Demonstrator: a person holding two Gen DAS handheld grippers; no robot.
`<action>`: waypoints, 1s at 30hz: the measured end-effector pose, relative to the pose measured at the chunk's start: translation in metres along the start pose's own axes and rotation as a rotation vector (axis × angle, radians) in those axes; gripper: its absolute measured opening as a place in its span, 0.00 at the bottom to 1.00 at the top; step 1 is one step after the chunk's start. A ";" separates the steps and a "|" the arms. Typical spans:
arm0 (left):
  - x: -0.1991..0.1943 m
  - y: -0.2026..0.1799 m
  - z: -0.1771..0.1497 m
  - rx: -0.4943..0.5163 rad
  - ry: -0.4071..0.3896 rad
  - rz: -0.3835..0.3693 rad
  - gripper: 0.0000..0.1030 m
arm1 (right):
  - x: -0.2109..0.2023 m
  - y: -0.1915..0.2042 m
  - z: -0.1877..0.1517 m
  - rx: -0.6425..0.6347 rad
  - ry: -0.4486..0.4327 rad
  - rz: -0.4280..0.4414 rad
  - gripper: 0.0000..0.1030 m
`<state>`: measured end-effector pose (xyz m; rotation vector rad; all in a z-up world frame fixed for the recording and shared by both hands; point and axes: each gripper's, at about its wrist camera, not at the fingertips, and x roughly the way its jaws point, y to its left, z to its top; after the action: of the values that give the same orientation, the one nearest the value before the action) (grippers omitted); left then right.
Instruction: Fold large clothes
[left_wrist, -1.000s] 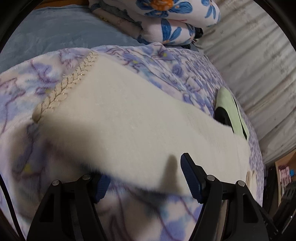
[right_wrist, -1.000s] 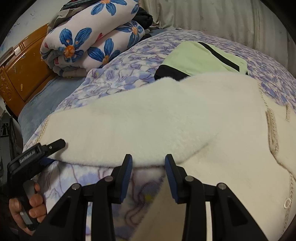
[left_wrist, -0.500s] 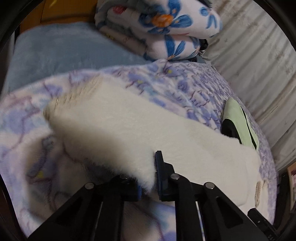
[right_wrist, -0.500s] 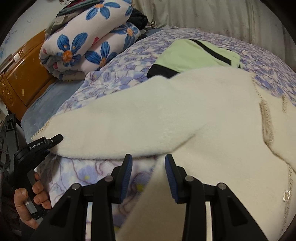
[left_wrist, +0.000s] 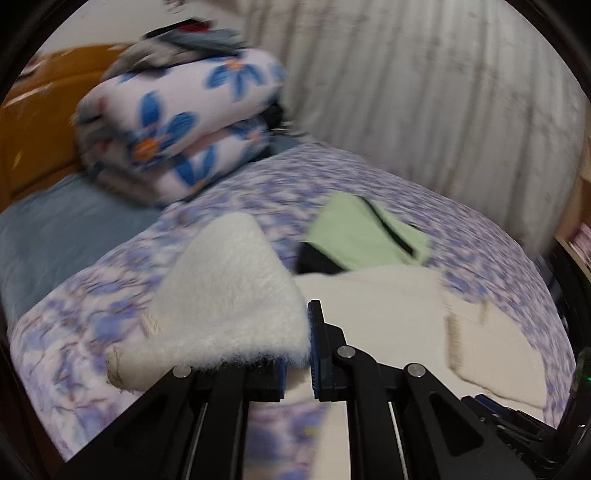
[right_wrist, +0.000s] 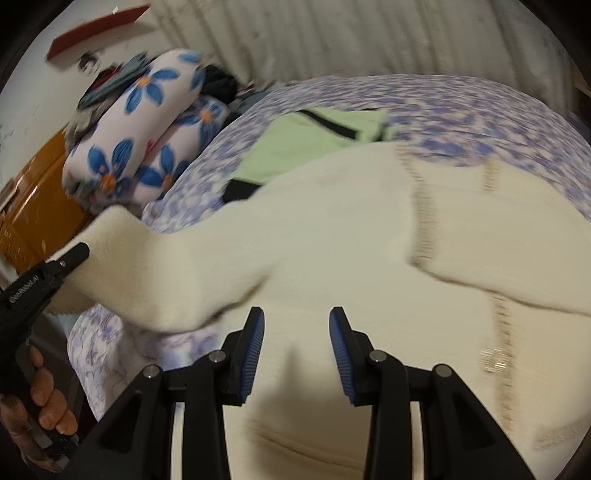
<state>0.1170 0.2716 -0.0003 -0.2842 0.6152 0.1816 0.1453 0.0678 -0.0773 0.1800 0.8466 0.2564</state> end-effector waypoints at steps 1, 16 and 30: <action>0.001 -0.017 0.000 0.020 0.004 -0.026 0.07 | -0.005 -0.011 -0.001 0.014 -0.006 -0.008 0.35; 0.063 -0.221 -0.098 0.400 0.343 -0.178 0.47 | -0.030 -0.150 -0.033 0.249 0.000 -0.084 0.36; 0.023 -0.152 -0.085 0.266 0.365 -0.151 0.65 | -0.033 -0.117 -0.031 0.144 -0.005 0.041 0.45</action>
<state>0.1274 0.1034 -0.0491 -0.1040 0.9663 -0.1013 0.1190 -0.0520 -0.1044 0.3326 0.8579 0.2336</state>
